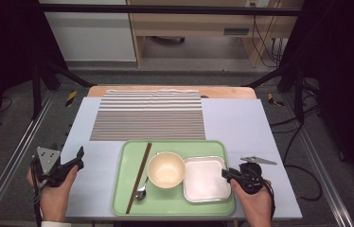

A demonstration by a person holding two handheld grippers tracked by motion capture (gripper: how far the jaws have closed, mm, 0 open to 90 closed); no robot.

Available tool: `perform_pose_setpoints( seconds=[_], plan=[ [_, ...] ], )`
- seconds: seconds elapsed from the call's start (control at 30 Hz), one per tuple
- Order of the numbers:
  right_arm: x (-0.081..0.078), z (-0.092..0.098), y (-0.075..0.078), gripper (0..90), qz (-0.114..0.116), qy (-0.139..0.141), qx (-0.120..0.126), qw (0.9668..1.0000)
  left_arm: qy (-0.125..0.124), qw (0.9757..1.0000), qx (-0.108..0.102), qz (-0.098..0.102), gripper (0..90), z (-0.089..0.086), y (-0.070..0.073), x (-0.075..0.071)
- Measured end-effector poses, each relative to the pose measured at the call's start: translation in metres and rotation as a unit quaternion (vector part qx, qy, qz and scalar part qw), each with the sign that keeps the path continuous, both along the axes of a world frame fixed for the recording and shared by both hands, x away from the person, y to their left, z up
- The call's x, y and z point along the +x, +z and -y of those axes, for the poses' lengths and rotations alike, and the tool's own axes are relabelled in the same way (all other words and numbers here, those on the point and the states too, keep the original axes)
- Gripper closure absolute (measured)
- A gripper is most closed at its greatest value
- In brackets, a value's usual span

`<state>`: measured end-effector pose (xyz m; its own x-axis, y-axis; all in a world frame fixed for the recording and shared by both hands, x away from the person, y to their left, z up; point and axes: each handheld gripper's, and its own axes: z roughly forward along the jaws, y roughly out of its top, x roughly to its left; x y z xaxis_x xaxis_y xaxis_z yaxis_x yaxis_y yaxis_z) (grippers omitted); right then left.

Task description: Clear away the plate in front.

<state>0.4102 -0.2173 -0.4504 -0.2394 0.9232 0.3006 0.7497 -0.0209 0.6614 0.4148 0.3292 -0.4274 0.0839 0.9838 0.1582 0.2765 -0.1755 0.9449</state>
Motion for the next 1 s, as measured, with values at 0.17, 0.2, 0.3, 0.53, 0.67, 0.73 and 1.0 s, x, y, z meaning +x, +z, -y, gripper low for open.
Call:
perform_pose_setpoints(
  seconds=[0.17,0.2,0.3,0.53,0.67,0.73,1.0],
  plan=[
    [0.003,0.005,0.001,56.1,0.036,0.003,0.003,0.9994,-0.003,1.0,0.001,-0.007,15.2,0.001,-0.004,0.002],
    [0.004,0.007,0.0,54.6,0.046,0.005,0.005,0.9989,-0.004,1.0,0.001,-0.008,15.1,0.001,-0.004,0.003],
    [0.007,0.011,-0.001,47.1,0.062,0.002,0.013,0.998,-0.007,0.9999,0.003,-0.011,14.9,0.003,-0.006,0.004],
    [0.017,0.017,-0.001,25.1,0.083,-0.009,0.007,0.9965,-0.017,0.9996,0.01,-0.02,13.0,0.006,-0.011,0.007],
    [0.023,0.018,0.0,16.1,0.109,-0.008,-0.009,0.994,-0.027,0.9993,0.007,-0.023,10.1,0.008,-0.014,0.008],
    [0.026,0.019,0.0,11.0,0.118,-0.004,-0.013,0.9929,-0.034,0.9992,0.005,-0.021,8.3,0.009,-0.015,0.008],
    [0.036,0.024,0.003,7.4,0.147,-0.01,-0.032,0.9885,-0.051,0.9986,0.006,-0.015,6.1,0.014,-0.015,0.007]
  ],
)
